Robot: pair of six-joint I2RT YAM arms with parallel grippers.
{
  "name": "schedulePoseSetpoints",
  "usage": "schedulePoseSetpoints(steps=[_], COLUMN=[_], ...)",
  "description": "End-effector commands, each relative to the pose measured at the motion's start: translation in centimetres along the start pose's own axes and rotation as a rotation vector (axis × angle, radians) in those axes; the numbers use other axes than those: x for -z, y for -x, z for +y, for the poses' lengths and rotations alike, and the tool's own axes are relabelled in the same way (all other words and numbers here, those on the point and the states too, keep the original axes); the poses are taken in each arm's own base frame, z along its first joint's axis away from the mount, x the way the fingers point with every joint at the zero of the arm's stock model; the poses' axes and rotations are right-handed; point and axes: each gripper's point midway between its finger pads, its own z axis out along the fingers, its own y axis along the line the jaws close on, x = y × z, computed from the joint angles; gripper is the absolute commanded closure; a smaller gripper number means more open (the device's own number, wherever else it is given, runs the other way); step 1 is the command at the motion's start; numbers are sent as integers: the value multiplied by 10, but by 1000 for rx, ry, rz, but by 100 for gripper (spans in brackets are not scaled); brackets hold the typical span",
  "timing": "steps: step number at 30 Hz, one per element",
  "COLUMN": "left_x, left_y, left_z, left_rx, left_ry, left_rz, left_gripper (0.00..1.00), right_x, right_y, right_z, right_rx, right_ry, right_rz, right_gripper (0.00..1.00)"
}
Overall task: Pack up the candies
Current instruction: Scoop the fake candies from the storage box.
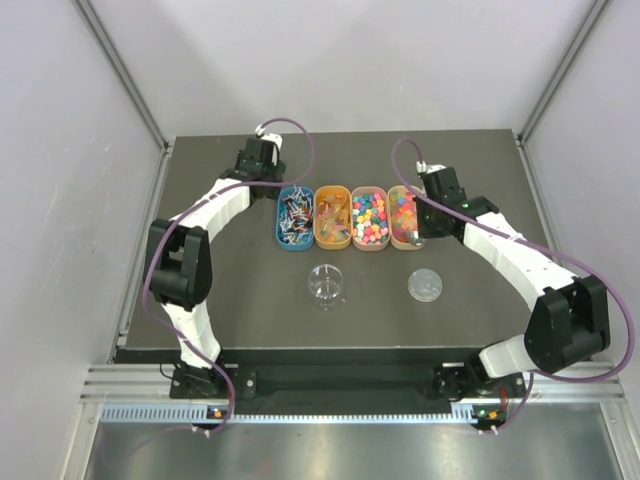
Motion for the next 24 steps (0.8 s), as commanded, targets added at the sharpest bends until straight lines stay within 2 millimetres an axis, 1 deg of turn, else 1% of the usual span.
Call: schedulePoseSetpoints(steps=[1,5,8,11,16,20,24], left_x=[4,7,7,9,8,8,7], left_y=[21,20,17,13,11,12,11], left_z=[5,7,6,6,6,4,4], left_rx=[36,42,43,43,46,51,58], left_ry=[7,11,11,10,12,4,2], left_rz=[-50,-50,-44,-40,-37,-36,-34], left_gripper=[23,24,24,24,24,24,24], right_x=[6,0,-5,-7,-10,-13,-19], right_y=[-17,-28,-44,-54,-52,-44,-44], right_z=[1,0,1,0,1,3,8], right_rx=[-12,-17,-16,-11,-15,-15,-12], right_ry=[0,-1,11,12,15,23,40], right_rz=[25,43,84,106,94,79,89], right_gripper=[100,100,100,100,100,100,100])
